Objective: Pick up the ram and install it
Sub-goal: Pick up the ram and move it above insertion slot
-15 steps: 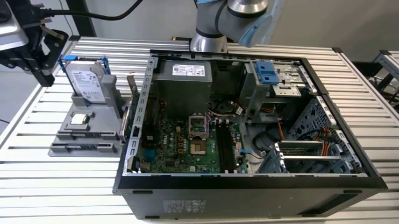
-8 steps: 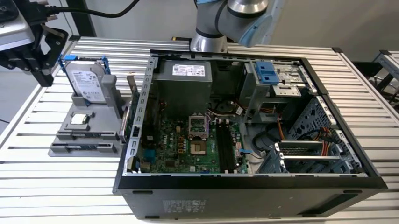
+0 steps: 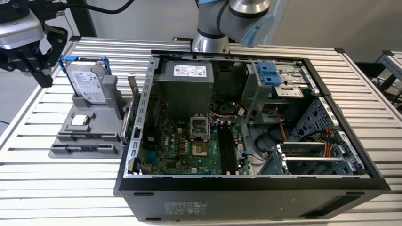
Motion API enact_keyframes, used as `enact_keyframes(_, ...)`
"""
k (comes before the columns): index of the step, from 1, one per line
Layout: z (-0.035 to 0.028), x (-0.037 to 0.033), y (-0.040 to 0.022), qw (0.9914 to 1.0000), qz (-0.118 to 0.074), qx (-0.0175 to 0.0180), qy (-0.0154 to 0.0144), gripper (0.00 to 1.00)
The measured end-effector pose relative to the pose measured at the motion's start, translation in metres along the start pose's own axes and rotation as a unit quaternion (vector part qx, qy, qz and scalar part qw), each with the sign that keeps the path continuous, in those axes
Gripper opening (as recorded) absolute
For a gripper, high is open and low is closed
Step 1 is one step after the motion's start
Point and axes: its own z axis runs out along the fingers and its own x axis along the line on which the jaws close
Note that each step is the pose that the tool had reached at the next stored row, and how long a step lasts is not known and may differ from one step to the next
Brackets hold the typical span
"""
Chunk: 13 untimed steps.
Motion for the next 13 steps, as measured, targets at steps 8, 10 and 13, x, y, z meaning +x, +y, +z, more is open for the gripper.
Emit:
enact_keyframes(8, 0.0, -0.0001, 0.0001, 0.99741, -0.072, 0.0, 0.0035, 0.0)
enact_keyframes(10, -0.0001, -0.0001, 0.0002, 0.99604, -0.089, -0.0001, 0.0043, 0.0)
enact_keyframes(13, -0.0001, -0.0001, 0.0002, 0.99326, -0.116, -0.0002, 0.0056, 0.0)
